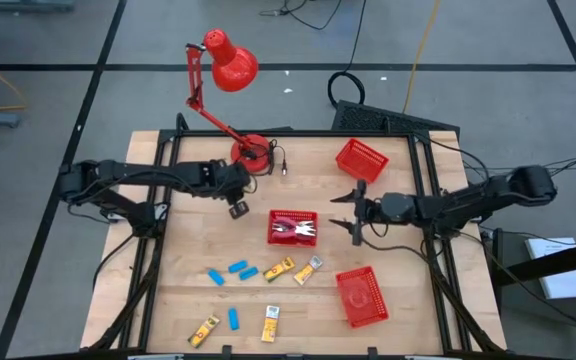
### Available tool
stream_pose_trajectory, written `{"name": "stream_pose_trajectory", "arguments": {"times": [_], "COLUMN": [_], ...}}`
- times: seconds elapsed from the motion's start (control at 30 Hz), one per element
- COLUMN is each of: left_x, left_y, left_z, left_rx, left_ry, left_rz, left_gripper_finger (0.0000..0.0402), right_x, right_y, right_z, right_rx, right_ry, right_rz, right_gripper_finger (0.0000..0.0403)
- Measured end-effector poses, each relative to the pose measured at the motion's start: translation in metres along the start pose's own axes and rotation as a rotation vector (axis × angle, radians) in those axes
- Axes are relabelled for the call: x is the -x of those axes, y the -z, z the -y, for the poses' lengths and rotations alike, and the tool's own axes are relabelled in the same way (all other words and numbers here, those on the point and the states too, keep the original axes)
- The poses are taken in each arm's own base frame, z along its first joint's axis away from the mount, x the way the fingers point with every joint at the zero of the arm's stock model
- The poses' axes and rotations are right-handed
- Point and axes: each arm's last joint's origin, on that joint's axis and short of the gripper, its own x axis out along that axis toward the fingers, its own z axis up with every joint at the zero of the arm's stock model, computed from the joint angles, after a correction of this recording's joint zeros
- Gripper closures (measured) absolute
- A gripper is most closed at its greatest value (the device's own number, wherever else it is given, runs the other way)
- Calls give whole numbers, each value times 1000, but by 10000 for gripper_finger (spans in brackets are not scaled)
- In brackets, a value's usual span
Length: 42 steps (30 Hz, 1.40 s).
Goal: Pick & Place School Supplies
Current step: Put the yellow crayon box into the top red bin
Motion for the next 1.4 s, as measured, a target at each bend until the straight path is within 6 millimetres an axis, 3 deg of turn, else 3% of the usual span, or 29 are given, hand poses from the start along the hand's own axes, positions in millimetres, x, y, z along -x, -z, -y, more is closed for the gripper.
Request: {"name": "stream_pose_trajectory", "arguments": {"times": [0.13, 0.37, 0.5, 0.67, 0.9, 1.1, 1.4], "left_x": [-4, -32, -39, -34, -29, -39, -37], "left_y": [-22, -66, -91, -116, -133, -141, -151], "left_z": [1, 12, 25, 50, 77, 83, 85], "left_rx": [-64, -200, -272, -371, -492, -505, -492], "left_ry": [-3, -5, -2, 15, 23, 2, -1], "left_rz": [21, -2, 23, 89, 153, 211, 317], "left_gripper_finger": [332, 332, 332, 332, 332, 332, 332], "right_x": [-9, -13, -13, -13, -13, -13, -12], "right_y": [5, 10, 11, 10, 8, 8, 11], "right_z": [13, 34, 39, 42, 43, 49, 60], "right_rx": [-20, -70, -76, -81, -124, -172, -257], "right_ry": [-5, -18, 5, -8, -33, -66, -18], "right_rz": [0, -3, -4, 10, 30, 44, 30], "right_gripper_finger": [145, 145, 145, 145, 145, 145, 145]}}
